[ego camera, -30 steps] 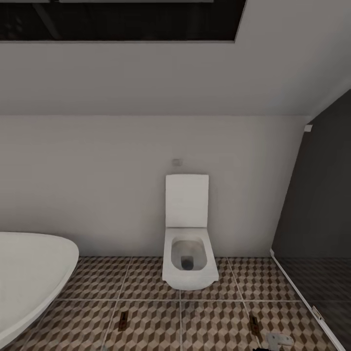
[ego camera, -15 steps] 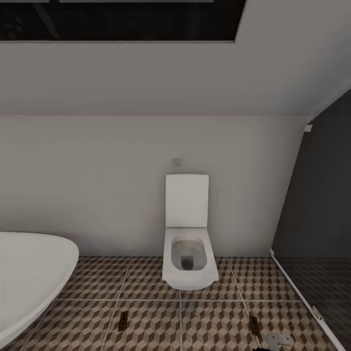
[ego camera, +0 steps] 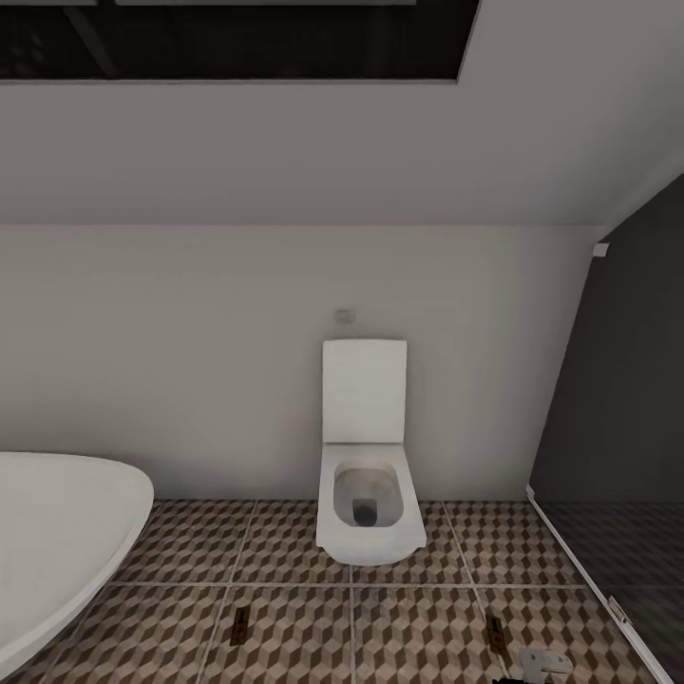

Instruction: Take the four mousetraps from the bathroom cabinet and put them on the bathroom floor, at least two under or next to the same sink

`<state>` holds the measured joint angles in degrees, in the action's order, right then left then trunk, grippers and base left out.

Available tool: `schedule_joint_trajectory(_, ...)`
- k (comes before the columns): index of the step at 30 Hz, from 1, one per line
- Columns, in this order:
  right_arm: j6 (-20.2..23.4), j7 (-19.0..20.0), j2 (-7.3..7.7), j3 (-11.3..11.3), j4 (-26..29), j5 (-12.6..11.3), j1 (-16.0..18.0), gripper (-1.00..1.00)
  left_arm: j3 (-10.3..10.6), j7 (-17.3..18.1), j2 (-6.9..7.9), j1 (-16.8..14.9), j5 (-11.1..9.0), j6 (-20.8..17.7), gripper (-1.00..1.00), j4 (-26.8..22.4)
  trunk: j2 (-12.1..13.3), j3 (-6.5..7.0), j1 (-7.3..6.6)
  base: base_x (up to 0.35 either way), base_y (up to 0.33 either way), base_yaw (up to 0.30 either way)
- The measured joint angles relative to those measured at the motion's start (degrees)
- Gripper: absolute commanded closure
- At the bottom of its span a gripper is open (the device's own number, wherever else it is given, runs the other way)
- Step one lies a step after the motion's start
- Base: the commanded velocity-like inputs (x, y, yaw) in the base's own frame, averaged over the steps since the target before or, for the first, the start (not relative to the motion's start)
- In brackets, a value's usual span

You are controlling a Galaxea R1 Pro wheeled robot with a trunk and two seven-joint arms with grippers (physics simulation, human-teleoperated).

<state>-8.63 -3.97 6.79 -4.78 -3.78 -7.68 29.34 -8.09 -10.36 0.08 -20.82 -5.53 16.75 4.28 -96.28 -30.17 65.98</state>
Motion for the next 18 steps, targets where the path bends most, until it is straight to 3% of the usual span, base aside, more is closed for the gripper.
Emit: schedule_joint_trajectory(18,0.0,0.0,0.0,0.0,0.0,0.0,0.0,-1.0,0.0,0.0,0.0,0.0,0.0,0.0,-1.0,0.0,0.0,0.0,0.0,0.0,0.0,0.0)
